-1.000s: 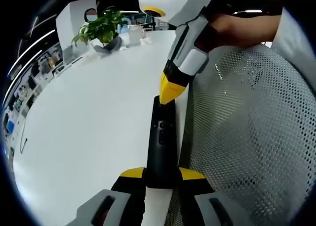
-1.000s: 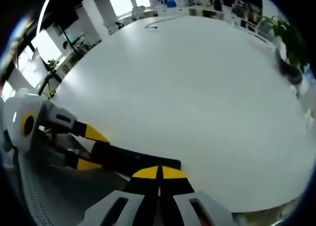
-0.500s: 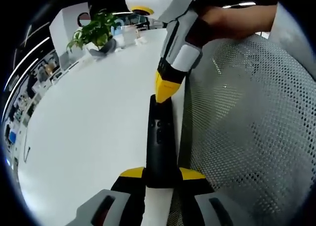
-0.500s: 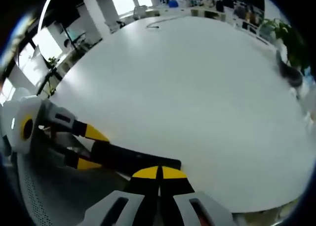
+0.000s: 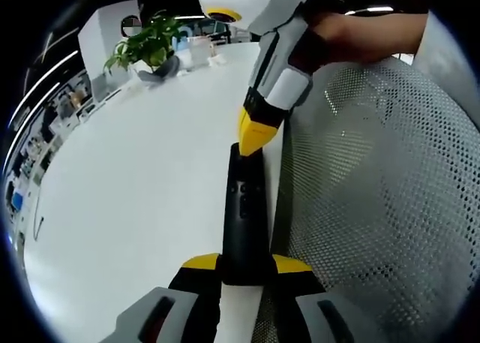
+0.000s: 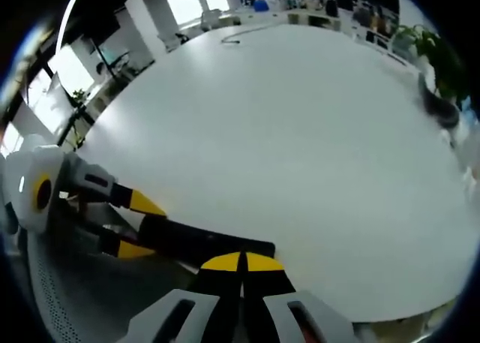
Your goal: Press the specified remote control buttons in sequence, fully releasing each button before pressing the next.
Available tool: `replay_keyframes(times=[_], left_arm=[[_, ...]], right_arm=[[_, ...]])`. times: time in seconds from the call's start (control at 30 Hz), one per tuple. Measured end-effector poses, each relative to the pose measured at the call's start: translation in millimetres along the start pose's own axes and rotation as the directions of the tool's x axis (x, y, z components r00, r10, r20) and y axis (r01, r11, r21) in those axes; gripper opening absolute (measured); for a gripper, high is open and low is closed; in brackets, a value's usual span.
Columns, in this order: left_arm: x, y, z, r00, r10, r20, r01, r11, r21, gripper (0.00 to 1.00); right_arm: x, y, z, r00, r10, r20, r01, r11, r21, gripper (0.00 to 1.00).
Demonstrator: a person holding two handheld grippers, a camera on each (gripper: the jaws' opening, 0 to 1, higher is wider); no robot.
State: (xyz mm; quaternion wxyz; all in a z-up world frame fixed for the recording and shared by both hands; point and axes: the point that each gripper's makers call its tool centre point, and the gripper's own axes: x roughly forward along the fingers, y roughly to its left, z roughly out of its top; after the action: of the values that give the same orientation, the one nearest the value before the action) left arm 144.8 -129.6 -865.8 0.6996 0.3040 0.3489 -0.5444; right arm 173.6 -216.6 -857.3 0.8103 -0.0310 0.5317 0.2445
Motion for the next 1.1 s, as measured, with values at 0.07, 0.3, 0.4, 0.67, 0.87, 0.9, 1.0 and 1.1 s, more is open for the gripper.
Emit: replay_keyframes(times=[0.07,0.3,0.4,0.67,0.87,0.9,1.0,1.1], left_arm=[[1,0.7,0.2,1.0,-0.002,0.002,0.002,1.0,-0.006,0.24],[2,1.0,-0.3,1.0,-0.004,0.003,0.004,1.0,-0.01,0.24],[2,0.7,-0.3,1.0,-0.005,0.004,0.005,1.0,-0.012,0.24],[2,0.4,-0.4,1.0,-0.005,0.002,0.005,1.0,-0.011,0.24],[2,-0.4,-0.9,1.0,-0.003,0.002,0.003,1.0,-0.004,0.24],[1,-0.6,-1.0,1.0,-0.003,0.001,0.003,1.0,-0.005,0.24],[1,-0.6,-0.9,1.0,-0.003,0.001,0.003,1.0,-0.006,0.24],[1,-0.7,-1.0,1.0,-0.003,0.002,0.003,1.0,-0.008,0.24]], right_arm=[[0,0,0.3,1.0,0.001,0.0,-0.001,1.0,-0.001,0.0],[1,0,0.5,1.0,-0.001,0.0,0.001,1.0,-0.001,0.0],[1,-1,0.7,1.0,0.007,0.0,-0.007,1.0,0.02,0.0],[0,9,-0.3,0.996,0.086,-0.004,-0.085,0.994,0.075,0.0],[2,17,-2.6,0.995,0.094,-0.021,-0.094,0.995,0.026,0.0],[2,17,-3.3,0.995,0.092,-0.024,-0.091,0.995,0.028,0.0],[2,17,-3.4,0.996,0.084,-0.023,-0.084,0.996,0.015,0.0],[2,16,-3.6,0.997,0.079,-0.021,-0.079,0.997,0.01,0.0]])
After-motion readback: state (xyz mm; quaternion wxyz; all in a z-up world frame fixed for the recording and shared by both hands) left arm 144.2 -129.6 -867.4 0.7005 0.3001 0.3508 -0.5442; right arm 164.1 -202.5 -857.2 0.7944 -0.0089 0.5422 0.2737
